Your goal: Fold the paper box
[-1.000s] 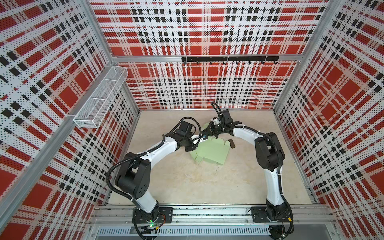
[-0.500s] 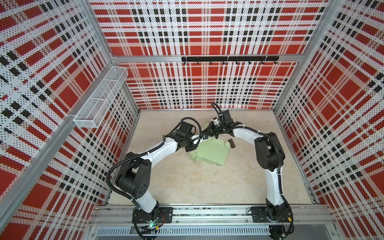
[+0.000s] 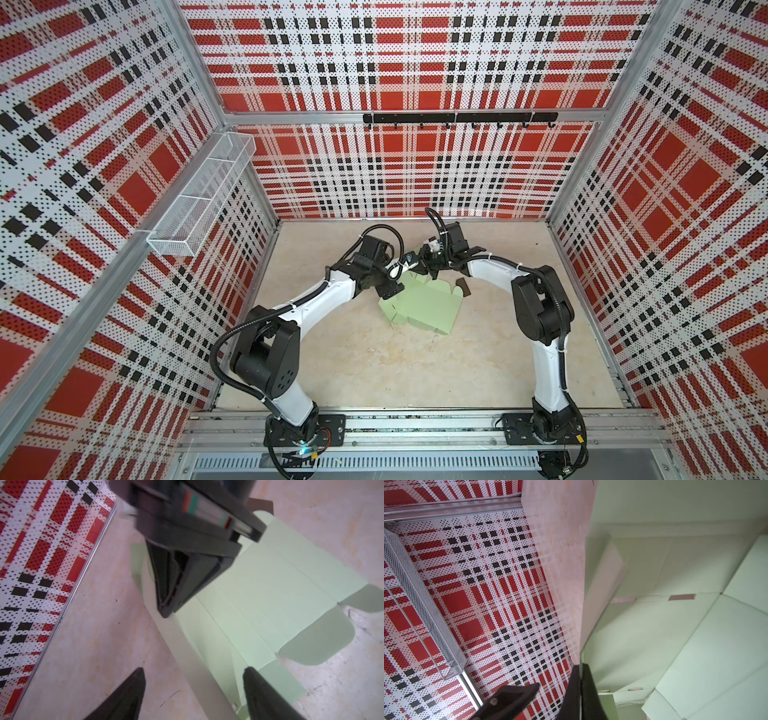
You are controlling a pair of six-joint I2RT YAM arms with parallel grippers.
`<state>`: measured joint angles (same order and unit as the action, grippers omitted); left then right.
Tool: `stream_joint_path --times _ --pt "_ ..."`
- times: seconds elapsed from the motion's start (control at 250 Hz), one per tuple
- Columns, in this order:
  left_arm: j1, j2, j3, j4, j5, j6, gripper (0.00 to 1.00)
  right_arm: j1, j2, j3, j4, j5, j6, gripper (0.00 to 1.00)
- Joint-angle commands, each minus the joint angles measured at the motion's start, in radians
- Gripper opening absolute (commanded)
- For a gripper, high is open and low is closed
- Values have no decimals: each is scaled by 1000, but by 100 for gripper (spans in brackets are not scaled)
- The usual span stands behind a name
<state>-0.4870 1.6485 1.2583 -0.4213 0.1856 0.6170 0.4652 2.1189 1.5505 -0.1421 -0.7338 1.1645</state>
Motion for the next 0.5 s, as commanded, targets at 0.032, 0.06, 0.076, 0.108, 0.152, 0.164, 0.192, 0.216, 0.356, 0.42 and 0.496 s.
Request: stream_joint_path --times 0.032,0.06,0.076,0.108,0.152,0.164,0.192,0.216,0.356,0.42,0.496 --pt "13 -4 125 -133 47 -267 84 3 -51 -26 74 14 31 0" --pt "16 1 130 -152 55 -299 86 3 -53 -30 89 14 35 0" --pt "18 1 128 -155 63 -317 87 2 -55 -34 97 14 40 0" --pt "28 -6 109 -147 95 -350 90 3 -58 -41 117 12 47 0" --pt "47 -21 73 -114 160 -398 92 3 -59 -45 135 9 50 0" --pt "55 -24 64 -105 175 -415 93 3 -60 -44 138 8 50 0" --pt "73 -27 49 -86 203 -458 93 3 -62 -42 142 7 48 0" --pt "89 -27 39 -72 223 -496 93 3 -63 -41 142 6 46 0" --pt "173 -20 0 -9 309 -614 90 4 -64 -39 144 -3 37 0" --pt "176 -15 -30 14 325 -617 90 7 -60 -35 151 -12 34 0" --pt "163 -4 -56 18 350 -602 92 7 -59 -36 157 -16 32 0"
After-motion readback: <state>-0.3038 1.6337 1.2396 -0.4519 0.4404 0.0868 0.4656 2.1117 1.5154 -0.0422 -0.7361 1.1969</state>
